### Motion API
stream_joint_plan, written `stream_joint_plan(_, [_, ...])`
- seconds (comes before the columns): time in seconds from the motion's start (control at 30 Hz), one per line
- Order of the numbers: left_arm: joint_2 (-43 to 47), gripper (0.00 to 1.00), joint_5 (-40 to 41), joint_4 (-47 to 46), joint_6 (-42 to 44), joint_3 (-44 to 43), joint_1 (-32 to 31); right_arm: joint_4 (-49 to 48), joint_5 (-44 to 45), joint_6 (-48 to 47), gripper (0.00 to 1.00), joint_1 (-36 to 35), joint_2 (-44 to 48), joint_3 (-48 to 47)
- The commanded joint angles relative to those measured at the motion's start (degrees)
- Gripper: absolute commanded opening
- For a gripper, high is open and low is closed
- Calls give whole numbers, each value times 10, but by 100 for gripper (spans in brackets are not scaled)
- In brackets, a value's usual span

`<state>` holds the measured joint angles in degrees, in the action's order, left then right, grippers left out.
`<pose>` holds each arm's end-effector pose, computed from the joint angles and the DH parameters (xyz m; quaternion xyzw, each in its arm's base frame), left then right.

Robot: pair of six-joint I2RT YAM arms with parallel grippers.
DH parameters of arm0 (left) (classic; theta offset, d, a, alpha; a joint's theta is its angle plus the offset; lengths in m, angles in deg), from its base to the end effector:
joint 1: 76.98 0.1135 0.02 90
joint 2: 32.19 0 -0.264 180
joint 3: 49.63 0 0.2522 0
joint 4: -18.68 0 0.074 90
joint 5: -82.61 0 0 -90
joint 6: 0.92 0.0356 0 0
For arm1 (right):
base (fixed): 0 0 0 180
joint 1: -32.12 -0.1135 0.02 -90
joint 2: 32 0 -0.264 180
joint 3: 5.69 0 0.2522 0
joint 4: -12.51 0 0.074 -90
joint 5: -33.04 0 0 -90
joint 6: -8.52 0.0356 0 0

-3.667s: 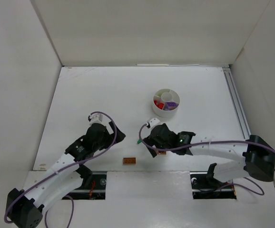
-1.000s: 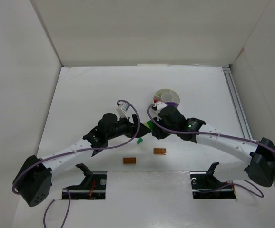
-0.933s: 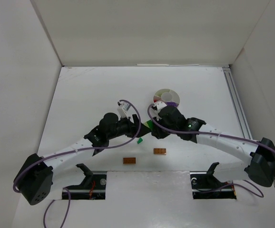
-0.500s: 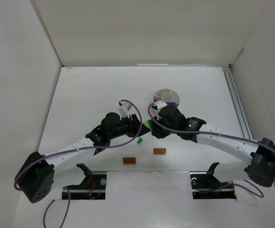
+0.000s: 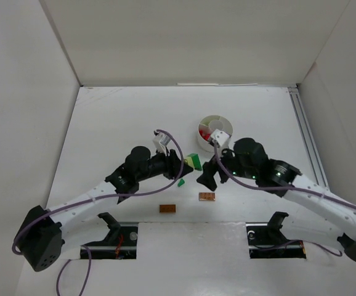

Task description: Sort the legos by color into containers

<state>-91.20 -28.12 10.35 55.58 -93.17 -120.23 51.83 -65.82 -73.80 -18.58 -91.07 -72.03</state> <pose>0.1615 -0.1692 0.2592 0.1813 0.7247 -0.5098 0.4265 0.1395 0.1791 0.3139 -0.3546 0.7978 0.2945 0.3887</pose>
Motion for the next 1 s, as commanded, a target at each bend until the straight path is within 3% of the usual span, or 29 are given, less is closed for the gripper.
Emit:
stream_joint_plan(0.0, [42,0,-68,-29,91,-22,17,-9,-32,-60,97,-5,89,10])
stream_joint_plan(0.2, [71,0,-273,-109,185,18,26,-81,-120,-96,100,9,218,66])
stream_joint_plan(0.33, [57,0,-402,-109,261,8,26,-90,-190,-121,100,31,201,59])
stream_joint_plan(0.43, [50,0,-442,-109,277,-6,26,-90,-226,-144,100,43,164,35])
stream_joint_plan(0.73, [50,0,-462,-109,295,-12,26,-104,-299,-165,100,59,120,23])
stream_joint_plan(0.97, [44,0,-425,-109,273,-24,26,-134,-334,-151,100,59,94,23])
